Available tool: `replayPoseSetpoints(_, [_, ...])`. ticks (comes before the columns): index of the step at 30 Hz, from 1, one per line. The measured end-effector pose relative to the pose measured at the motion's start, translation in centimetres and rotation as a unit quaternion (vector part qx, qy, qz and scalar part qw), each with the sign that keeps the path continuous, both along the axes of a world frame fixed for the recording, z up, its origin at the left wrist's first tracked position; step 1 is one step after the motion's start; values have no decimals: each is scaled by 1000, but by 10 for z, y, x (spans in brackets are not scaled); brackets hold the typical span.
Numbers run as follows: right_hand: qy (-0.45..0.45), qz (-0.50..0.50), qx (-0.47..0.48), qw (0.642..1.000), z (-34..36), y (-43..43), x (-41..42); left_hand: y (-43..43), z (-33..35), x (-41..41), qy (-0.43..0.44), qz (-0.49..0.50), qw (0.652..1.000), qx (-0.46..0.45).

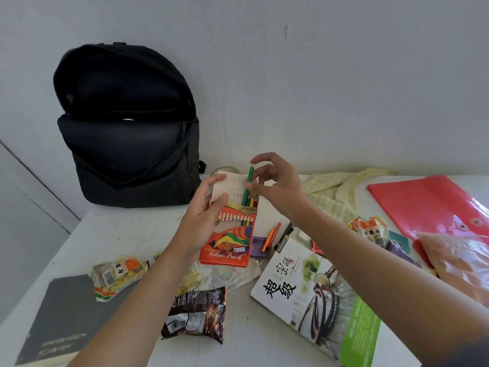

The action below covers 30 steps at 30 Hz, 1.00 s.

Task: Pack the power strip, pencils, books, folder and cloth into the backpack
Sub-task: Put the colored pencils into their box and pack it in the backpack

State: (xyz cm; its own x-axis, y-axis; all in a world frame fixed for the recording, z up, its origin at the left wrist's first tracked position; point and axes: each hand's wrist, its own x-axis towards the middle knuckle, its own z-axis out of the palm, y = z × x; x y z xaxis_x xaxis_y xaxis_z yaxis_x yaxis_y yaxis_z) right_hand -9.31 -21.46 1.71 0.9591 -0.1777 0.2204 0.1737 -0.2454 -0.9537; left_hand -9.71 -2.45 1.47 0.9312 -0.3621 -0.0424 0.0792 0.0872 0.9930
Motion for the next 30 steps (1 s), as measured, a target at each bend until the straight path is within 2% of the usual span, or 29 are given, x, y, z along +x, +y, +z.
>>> replayPoseSetpoints(5, [-17,6,-138,990,-2,-4,-2,-4,0,1,-2,-2,1000,-1])
replayPoseSetpoints(10, [-64,-12,-352,934,-1,0,-8,-5,-6,0,-10,-3,1000,19])
replayPoseSetpoints(13, [-60,-48,-335,939,2,-3,-9,-5,-13,-2,-8,0,999,36])
replayPoseSetpoints(16, [31,-80,-320,944,-6,-18,-8,-2,-19,-3,-9,11,999,46])
replayPoseSetpoints(20, [240,-39,-415,876,-35,-30,-14,4,-25,-1,1,17,999,46])
replayPoseSetpoints(23, [267,-49,-463,844,-52,-29,-15,6,-28,0,7,16,999,43])
replayPoseSetpoints(27, [303,-27,-554,775,-58,-17,-9,7,-28,3,9,13,999,42])
replayPoseSetpoints(30, [328,-4,-558,763,-61,-12,-4,9,-27,7,7,15,999,42])
